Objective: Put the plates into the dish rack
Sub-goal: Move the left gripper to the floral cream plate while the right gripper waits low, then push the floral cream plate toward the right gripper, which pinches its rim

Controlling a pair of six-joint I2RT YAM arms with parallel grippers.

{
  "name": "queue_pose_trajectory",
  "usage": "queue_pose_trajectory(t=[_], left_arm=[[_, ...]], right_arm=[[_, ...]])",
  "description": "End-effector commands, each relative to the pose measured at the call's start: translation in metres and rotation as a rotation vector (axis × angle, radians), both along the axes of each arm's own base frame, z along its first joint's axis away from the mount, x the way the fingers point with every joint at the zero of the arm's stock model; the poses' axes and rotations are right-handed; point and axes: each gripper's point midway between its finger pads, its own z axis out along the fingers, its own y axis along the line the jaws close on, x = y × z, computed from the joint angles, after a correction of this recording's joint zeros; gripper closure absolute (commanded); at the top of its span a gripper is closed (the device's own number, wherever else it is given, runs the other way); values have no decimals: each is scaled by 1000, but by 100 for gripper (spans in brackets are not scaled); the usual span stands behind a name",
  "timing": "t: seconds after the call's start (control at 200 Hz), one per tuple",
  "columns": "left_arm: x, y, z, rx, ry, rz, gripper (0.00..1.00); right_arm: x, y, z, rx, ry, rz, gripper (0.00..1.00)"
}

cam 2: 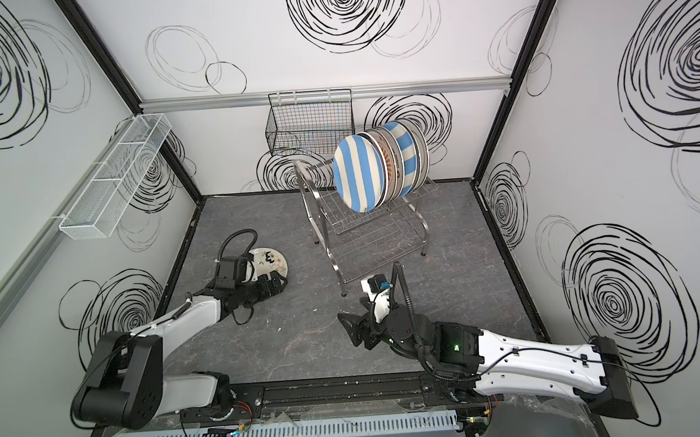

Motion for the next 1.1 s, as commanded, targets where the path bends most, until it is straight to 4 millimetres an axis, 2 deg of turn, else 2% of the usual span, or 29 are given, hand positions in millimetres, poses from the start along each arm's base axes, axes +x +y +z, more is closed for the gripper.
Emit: queue_pose_trajectory(t=[0.0, 0.17, 0.265, 0.365, 0.505, 0.58, 0.67, 0.75, 0.845, 0.916, 1.096], left_arm=[[-42, -15, -11, -45, 106, -18, 4], [-67, -37, -1, -71, 89, -62, 4], [-87, -51, -8, -96, 110, -89, 4], [-108, -65, -12, -132, 121, -116, 4], [-117, -72, 6, -158, 73, -133, 4], [-110, -69, 27, -139, 12, -135, 4], [-92, -61, 57, -105, -70, -136, 4], [-75, -57, 73, -102, -103, -151, 4], [-53, -49, 85, -121, -133, -150, 4], [-39, -38, 95, -123, -168, -123, 4], [-23, -17, 106, -117, -196, -107, 4]], right_arm=[[3, 3, 16, 46, 11, -10, 21], [6, 7, 10, 62, 53, -39, 21], [7, 11, 6, 142, 107, -58, 21], [5, 18, -9, 201, 197, -84, 21], [-6, 37, -38, 192, 305, -86, 21], [-13, 52, -55, 190, 380, -83, 21], [-24, 74, -75, 204, 474, -46, 20], [-29, 90, -91, 228, 526, -42, 20], [-30, 105, -108, 242, 564, -53, 20], [-25, 115, -114, 255, 561, -61, 19], [-7, 133, -130, 263, 576, -67, 21]])
